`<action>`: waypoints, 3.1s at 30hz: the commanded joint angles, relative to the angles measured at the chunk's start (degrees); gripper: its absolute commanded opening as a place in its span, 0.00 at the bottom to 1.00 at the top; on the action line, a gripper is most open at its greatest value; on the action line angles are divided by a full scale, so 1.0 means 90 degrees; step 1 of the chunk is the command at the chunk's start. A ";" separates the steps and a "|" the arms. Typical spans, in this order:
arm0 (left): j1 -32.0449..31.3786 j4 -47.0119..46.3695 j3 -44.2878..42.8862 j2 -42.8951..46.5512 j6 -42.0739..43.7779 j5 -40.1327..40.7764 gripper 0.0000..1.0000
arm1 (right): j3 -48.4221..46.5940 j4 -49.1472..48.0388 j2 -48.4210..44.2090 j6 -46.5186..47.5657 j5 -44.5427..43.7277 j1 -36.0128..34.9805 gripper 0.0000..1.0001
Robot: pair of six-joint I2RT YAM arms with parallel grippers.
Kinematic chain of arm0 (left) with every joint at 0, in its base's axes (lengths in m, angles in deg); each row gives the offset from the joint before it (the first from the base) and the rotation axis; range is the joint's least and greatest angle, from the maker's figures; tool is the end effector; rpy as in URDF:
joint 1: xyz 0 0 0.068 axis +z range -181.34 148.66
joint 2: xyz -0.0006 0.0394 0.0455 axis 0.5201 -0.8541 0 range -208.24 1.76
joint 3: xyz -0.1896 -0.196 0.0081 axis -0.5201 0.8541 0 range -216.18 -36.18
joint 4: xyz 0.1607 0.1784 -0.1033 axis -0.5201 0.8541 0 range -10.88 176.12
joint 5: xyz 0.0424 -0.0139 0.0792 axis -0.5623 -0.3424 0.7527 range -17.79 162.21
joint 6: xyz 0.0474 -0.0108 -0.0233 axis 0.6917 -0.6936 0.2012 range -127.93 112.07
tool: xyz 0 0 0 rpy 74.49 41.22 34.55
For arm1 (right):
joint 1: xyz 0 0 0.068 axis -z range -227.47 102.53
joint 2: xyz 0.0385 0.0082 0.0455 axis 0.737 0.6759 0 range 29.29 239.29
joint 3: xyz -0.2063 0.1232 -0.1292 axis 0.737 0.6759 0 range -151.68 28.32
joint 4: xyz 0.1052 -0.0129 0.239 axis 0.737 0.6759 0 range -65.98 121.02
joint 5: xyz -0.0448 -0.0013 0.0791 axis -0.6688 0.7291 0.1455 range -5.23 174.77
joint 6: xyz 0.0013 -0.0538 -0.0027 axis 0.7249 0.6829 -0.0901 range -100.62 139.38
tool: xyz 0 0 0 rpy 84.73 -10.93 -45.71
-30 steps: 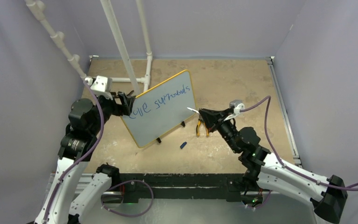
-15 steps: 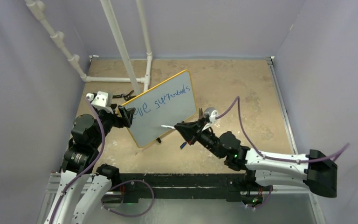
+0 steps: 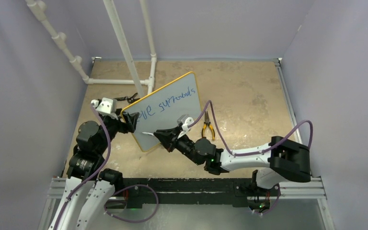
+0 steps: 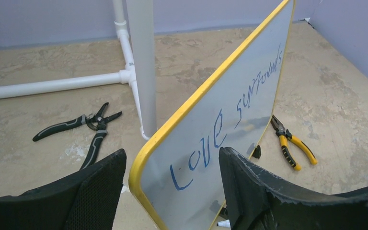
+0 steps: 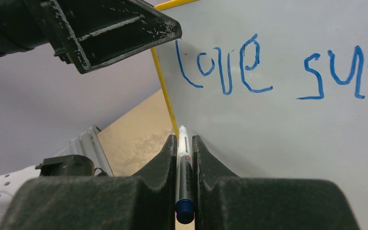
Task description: Write a sentence on the whiteboard
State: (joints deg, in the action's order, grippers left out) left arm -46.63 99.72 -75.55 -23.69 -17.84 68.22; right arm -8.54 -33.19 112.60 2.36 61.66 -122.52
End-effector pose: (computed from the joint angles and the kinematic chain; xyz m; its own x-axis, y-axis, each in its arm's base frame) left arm 0.1090 -0.0323 0.3314 -0.1673 -0.1322 -0.9770 0.3056 0.9352 -0.1788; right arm 0.0925 0.2923 0.2594 -0.1849 0.3511 -0.9179 -0.7686 0.5304 0.3577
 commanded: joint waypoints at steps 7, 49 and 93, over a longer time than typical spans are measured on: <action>0.0000 -0.0414 0.0094 0.0060 0.0095 -0.0101 0.63 | -0.0653 -0.0286 0.0615 0.0269 -0.0510 -0.0041 0.00; 0.0000 -0.0463 0.0137 0.0045 0.0151 -0.0309 0.47 | -0.0237 -0.0400 0.0443 0.0353 -0.1046 -0.0079 0.00; 0.0000 -0.0466 0.0132 0.0074 0.0156 -0.0292 0.46 | -0.0166 -0.0312 0.0455 0.0157 -0.1201 -0.0248 0.00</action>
State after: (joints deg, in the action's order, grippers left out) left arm -46.56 97.60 -74.51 -23.34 -16.71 66.78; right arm -10.99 -31.22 121.67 3.56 54.16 -124.57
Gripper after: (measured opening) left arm 0.467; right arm 0.113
